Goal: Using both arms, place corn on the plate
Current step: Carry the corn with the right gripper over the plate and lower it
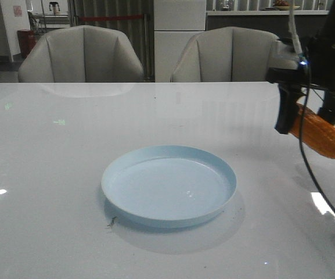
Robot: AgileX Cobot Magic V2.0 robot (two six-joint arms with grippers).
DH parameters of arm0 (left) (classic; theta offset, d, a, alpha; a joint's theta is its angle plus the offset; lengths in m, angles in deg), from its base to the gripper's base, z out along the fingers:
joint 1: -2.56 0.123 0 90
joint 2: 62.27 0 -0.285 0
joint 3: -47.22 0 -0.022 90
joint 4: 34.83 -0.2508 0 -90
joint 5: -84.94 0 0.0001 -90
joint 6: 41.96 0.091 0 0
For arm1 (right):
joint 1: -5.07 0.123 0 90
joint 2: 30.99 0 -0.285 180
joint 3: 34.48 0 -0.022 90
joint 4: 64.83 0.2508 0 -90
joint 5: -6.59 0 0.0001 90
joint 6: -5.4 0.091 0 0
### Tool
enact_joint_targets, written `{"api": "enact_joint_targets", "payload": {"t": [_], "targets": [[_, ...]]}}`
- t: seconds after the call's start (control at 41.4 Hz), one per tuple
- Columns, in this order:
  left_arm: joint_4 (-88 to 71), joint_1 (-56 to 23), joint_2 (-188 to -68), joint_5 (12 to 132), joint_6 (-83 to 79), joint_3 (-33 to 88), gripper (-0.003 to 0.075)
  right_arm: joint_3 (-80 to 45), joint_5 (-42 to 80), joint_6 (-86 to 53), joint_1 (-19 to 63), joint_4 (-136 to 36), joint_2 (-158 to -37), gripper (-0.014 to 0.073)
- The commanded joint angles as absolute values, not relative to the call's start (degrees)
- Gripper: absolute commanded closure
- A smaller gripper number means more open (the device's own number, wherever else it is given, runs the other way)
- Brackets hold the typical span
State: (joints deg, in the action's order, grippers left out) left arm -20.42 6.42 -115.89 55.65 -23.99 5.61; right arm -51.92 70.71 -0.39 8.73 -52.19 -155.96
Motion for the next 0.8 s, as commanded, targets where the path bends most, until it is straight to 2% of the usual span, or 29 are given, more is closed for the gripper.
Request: {"api": "enact_joint_targets", "payload": {"t": [0.0, 0.435, 0.774], "targets": [[-19.43, 6.57, -115.68, 59.61, -23.88, 7.23, 0.016, -56.58, 71.97, -1.6, 12.35, -50.11, -152.41, 0.0539], [-19.43, 6.57, -115.68, 59.61, -23.88, 7.23, 0.016, -59.03, 67.01, -1.64, 28.8, -48.46, -152.94, 0.0539], [-19.43, 6.57, -115.68, 59.61, -23.88, 7.23, 0.016, -59.06, 65.43, -1.64, 32.76, -44.18, -157.78, 0.0533]]}}
